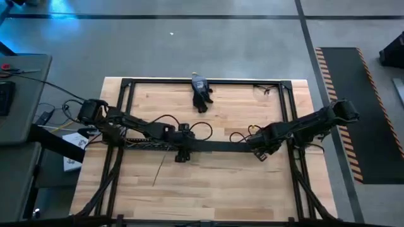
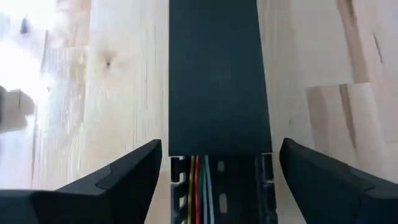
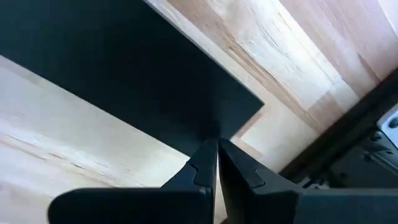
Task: Ziptie cables
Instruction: Close the black cable duct
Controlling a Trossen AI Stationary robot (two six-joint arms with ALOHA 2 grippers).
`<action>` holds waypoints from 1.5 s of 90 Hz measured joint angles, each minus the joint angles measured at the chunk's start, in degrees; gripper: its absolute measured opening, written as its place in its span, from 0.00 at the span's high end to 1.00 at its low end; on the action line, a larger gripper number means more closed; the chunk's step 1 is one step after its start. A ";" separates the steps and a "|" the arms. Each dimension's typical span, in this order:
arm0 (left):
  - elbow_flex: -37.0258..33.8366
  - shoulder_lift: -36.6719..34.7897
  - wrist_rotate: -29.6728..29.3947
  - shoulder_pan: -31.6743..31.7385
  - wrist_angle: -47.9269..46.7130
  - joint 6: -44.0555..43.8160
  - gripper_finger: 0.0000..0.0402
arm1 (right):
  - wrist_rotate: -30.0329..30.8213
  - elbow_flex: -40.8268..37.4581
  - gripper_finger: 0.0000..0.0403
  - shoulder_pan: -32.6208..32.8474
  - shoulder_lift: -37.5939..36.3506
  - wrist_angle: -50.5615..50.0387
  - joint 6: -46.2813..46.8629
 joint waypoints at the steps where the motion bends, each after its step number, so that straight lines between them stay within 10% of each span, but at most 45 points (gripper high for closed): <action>1: 0.00 0.09 -0.02 0.02 -0.09 -0.03 0.27 | 0.00 0.00 1.00 0.00 0.00 0.01 -0.07; 49: 0.11 1.28 -0.24 0.46 -0.66 -1.14 0.60 | 1.61 -0.11 1.00 0.00 0.00 8.48 -3.97; 135: 0.15 1.30 -1.69 0.48 -1.54 -2.70 0.50 | 3.38 -2.94 1.00 -0.15 -2.17 -2.04 2.16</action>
